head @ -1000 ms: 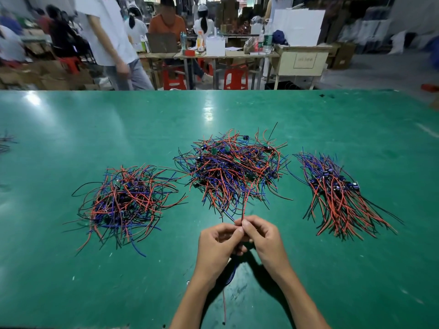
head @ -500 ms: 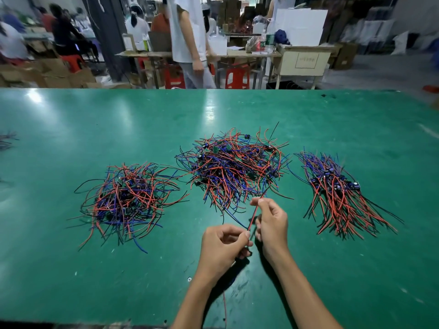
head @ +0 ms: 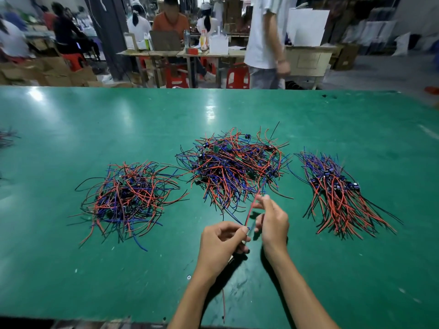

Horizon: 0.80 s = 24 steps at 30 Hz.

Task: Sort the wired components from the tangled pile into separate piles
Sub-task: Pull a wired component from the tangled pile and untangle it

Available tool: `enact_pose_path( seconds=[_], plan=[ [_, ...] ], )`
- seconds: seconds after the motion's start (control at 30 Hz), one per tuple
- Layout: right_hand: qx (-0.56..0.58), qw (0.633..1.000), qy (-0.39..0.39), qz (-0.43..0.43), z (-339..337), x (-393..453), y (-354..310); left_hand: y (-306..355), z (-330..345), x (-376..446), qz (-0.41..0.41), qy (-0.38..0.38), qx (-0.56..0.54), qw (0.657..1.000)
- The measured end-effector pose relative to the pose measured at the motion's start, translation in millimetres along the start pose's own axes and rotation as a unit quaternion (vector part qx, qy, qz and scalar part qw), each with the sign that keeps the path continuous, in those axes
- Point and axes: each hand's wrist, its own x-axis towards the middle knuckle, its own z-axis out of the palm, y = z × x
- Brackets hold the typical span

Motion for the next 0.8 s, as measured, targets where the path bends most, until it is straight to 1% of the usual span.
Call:
enact_pose_path(
  seconds=[0.1,0.17,0.23,0.33,0.43,0.53,0.63,0.7,0.8],
  plan=[
    [-0.072,0.990,-0.101,-0.060,-10.1,-12.7,6.4,4.7,-3.0,4.9,-0.012,0.010,-0.076,0.997],
    [-0.160,0.967,-0.158,-0.120,-11.9,-16.8,8.7,8.4,-5.6,8.4,-0.027,0.011,-0.138,0.990],
    [-0.236,0.938,-0.201,-0.153,-8.8,-20.6,9.6,10.9,-9.5,11.6,-0.044,0.006,-0.204,0.978],
    [-0.283,0.910,-0.226,-0.200,-6.3,-27.2,11.0,13.1,-16.2,16.6,-0.066,0.022,-0.257,0.964],
    [-0.285,0.898,-0.236,-0.237,-8.5,-30.7,10.1,12.5,-17.1,20.5,-0.083,0.049,-0.244,0.965],
    [-0.252,0.910,-0.238,-0.227,-9.8,-31.4,7.6,14.4,-13.3,19.7,-0.081,0.058,-0.235,0.967],
    [-0.179,0.943,-0.200,-0.198,-9.9,-30.5,5.8,15.4,-10.0,16.6,-0.068,0.073,-0.215,0.972],
    [-0.114,0.964,-0.176,-0.164,-12.3,-29.8,4.1,14.2,-8.5,14.6,-0.065,0.091,-0.202,0.973],
    [-0.041,0.982,-0.146,-0.117,-16.0,-27.9,-0.2,12.0,-6.2,10.4,-0.057,0.102,-0.182,0.976]
  ],
)
